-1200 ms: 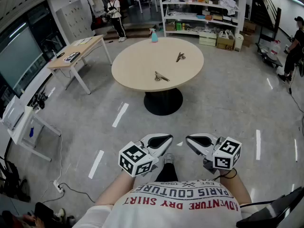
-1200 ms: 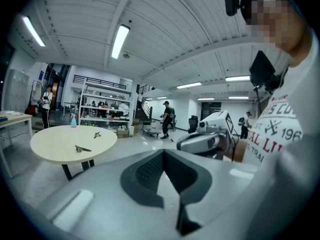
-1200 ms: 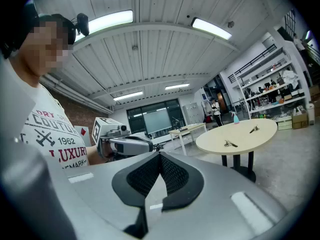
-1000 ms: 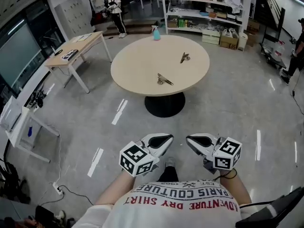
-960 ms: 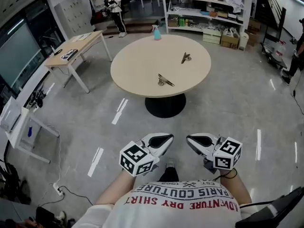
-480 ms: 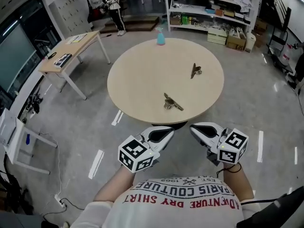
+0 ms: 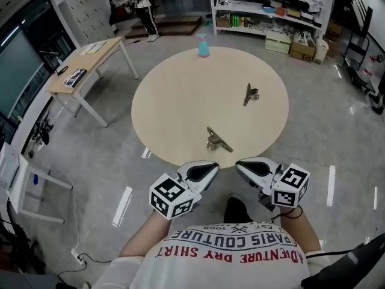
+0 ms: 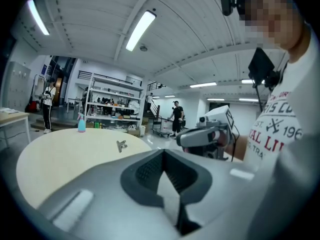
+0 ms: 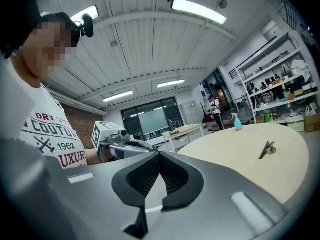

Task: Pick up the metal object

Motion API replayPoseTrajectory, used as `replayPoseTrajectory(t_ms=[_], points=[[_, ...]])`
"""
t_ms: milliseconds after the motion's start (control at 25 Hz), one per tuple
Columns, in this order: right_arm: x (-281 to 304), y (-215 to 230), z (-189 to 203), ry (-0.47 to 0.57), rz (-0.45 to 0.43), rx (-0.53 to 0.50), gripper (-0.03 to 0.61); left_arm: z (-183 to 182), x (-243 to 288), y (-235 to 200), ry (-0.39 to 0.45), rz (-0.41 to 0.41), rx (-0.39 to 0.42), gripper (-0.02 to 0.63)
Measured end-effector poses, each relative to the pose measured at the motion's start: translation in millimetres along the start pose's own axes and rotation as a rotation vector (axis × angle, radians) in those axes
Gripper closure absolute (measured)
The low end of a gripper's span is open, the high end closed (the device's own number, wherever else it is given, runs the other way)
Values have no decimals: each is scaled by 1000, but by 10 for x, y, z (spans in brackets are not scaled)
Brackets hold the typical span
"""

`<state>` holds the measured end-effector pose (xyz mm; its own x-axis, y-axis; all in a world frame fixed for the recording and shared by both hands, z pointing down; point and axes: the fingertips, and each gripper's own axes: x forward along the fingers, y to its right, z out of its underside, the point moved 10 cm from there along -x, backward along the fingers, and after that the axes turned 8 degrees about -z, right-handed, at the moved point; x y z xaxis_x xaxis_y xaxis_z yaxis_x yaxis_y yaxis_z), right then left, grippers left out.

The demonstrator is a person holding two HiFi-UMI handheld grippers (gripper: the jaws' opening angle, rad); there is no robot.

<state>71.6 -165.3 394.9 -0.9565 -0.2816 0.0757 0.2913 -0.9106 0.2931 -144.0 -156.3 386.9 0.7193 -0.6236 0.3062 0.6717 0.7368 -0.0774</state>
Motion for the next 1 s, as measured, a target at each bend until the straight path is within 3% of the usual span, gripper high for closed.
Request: replayPoseTrajectory(t_ms=[240, 480, 680, 760, 840, 920, 1000], points=[[85, 517, 18, -22, -26, 56, 577, 49, 432, -259, -47, 7, -34, 612], [168, 1069, -39, -39, -31, 89, 577, 164, 851, -686, -144, -44, 37, 610], [145, 1461, -64, -51, -20, 118, 577, 355, 1234, -1089, -207, -75, 12, 428], [140, 1612, -24, -62, -14, 134, 577, 537, 1421, -1241, -259, -84, 37, 365], [125, 1737, 27, -79, -3, 152, 577, 777, 1607, -1368, -329, -73, 88, 255], [101, 1843, 69, -89, 4, 172, 577, 1000, 1773, -1470, -388, -51, 120, 230], [77, 1930, 96, -95, 7, 188, 577, 1150, 1903, -1542, -428, -36, 101, 225]])
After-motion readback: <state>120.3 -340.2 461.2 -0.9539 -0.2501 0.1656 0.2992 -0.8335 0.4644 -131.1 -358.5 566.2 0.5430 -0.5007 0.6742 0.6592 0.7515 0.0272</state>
